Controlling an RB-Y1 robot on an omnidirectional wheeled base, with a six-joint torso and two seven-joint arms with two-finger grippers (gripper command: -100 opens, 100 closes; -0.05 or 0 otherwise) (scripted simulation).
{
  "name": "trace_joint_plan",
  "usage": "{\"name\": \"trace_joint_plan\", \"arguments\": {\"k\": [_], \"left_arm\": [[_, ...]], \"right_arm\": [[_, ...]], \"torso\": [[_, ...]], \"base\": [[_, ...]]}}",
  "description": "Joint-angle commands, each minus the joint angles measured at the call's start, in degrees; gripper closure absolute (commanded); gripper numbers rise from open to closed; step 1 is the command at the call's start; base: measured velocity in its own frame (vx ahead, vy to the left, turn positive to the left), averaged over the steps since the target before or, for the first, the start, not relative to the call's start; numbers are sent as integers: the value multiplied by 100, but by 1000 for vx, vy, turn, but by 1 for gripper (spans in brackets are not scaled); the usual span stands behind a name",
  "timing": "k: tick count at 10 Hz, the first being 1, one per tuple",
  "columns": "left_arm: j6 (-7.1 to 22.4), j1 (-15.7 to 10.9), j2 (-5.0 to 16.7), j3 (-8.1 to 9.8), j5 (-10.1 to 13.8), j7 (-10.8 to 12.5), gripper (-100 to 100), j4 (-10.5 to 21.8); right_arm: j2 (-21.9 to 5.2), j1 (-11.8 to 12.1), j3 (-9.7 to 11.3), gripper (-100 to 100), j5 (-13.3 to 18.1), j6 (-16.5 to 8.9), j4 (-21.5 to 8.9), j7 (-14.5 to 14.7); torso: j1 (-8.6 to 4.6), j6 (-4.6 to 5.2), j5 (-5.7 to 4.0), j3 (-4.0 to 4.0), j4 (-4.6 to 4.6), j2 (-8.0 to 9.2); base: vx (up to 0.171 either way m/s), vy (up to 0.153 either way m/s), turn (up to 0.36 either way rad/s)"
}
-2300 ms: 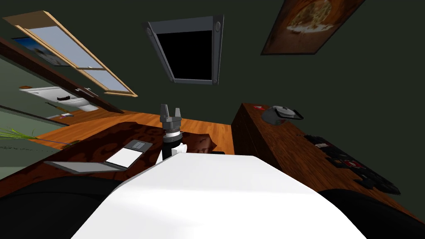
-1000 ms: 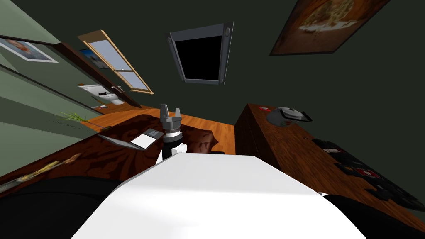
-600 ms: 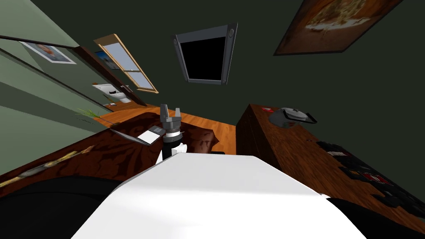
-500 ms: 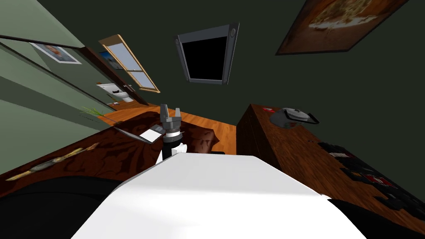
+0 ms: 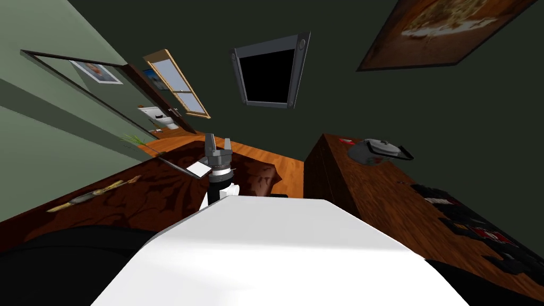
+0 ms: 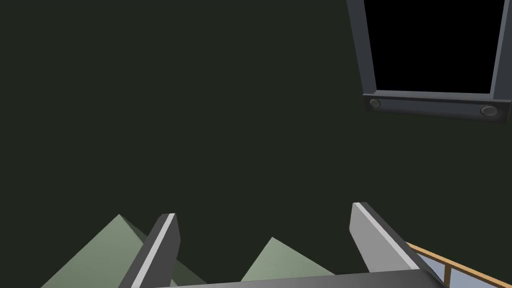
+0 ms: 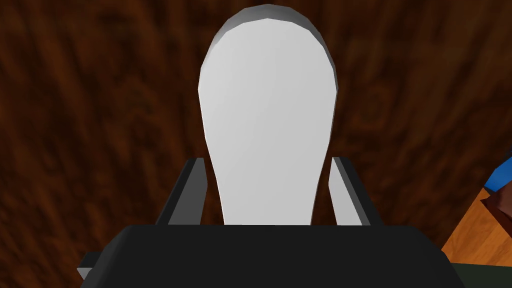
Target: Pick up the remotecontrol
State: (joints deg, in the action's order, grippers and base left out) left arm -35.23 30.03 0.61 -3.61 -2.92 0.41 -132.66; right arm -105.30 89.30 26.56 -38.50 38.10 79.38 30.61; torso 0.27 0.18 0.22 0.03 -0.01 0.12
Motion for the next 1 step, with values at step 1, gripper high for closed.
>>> {"name": "trace_joint_plan", "arguments": {"k": [1], "left_arm": [[0,0,0,0,0,0,0,0]], "right_arm": [[0,0,0,0,0,0,0,0]], "torso": [[0,0,0,0,0,0]], "base": [[0,0,0]]}}
